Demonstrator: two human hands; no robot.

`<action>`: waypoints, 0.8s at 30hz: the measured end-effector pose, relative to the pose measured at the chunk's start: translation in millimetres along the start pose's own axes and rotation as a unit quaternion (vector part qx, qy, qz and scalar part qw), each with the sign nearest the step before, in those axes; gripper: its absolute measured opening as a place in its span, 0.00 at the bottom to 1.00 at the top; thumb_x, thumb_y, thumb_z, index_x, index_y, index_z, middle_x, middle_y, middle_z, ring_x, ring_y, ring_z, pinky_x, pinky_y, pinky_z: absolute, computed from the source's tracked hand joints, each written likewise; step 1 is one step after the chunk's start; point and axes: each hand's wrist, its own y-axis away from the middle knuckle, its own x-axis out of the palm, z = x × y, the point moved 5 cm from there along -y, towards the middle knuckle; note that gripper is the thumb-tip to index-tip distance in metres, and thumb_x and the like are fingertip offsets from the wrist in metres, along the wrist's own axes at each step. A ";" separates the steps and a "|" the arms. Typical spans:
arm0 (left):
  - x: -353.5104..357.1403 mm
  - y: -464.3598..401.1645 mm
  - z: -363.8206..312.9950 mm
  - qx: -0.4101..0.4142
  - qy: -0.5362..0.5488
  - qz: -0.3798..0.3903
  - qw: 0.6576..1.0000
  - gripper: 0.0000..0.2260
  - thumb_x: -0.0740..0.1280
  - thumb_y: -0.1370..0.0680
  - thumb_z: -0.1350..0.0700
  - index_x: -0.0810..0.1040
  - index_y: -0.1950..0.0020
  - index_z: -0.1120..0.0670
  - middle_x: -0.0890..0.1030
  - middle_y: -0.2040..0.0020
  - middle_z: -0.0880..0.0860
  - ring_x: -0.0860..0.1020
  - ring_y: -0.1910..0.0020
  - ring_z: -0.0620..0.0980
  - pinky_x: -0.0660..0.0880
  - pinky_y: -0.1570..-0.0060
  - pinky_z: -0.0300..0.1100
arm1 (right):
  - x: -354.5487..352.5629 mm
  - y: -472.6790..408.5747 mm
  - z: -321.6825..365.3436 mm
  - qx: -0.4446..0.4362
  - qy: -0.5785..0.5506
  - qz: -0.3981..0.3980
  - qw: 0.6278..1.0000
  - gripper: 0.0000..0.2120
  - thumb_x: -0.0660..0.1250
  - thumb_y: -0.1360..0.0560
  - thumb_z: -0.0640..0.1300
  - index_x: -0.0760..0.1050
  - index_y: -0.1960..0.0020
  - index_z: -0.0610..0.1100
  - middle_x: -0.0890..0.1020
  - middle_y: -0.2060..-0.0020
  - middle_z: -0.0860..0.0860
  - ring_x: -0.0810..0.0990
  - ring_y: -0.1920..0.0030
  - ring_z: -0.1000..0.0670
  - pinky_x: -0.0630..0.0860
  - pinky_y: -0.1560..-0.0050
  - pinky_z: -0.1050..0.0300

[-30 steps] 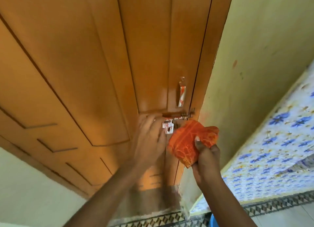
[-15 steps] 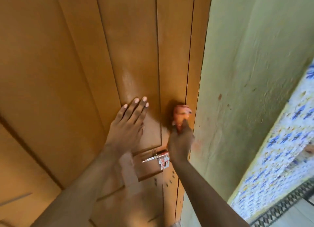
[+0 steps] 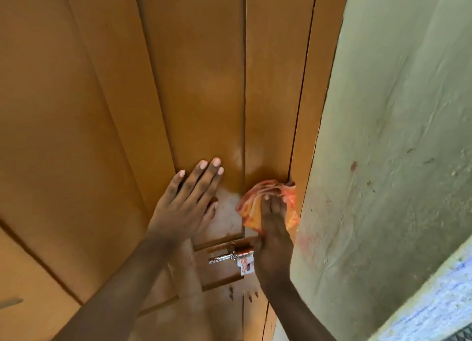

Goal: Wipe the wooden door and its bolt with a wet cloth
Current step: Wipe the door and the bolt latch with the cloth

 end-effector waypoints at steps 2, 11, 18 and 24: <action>1.4 1.3 -0.7 -0.006 -0.007 -0.006 1.000 0.33 0.58 0.16 0.41 0.58 0.15 0.57 0.58 0.15 0.57 0.59 0.16 0.56 0.50 0.19 0.54 | -11.7 -0.4 -17.3 0.023 -0.036 -0.012 0.999 0.35 0.70 0.26 0.28 0.68 0.23 0.49 0.74 0.26 0.46 0.74 0.27 0.40 0.79 0.35 0.49; 3.1 0.9 -1.7 -0.007 -0.017 -0.011 1.000 0.34 0.59 0.16 0.42 0.58 0.15 0.58 0.57 0.15 0.58 0.54 0.16 0.57 0.51 0.20 0.56 | 9.0 2.4 -10.3 -0.087 0.017 -0.009 0.996 0.33 0.69 0.25 0.29 0.66 0.22 0.41 0.68 0.23 0.39 0.61 0.21 0.34 0.68 0.26 0.63; 3.9 4.2 -2.4 -0.009 -0.026 -0.030 0.999 0.33 0.59 0.16 0.42 0.61 0.16 0.58 0.60 0.16 0.58 0.59 0.17 0.57 0.53 0.20 0.55 | 3.5 -24.9 -11.3 0.073 -0.112 -0.112 0.985 0.25 0.65 0.22 0.32 0.71 0.26 0.40 0.78 0.31 0.39 0.81 0.37 0.34 0.84 0.45 0.40; 4.5 4.6 -3.3 -0.002 -0.013 -0.030 0.999 0.34 0.60 0.16 0.41 0.61 0.16 0.58 0.62 0.16 0.57 0.61 0.18 0.56 0.55 0.21 0.55 | 5.4 1.3 -26.5 -0.095 0.011 -0.007 0.995 0.25 0.56 0.16 0.51 0.62 0.21 0.47 0.71 0.24 0.42 0.67 0.23 0.35 0.84 0.48 0.35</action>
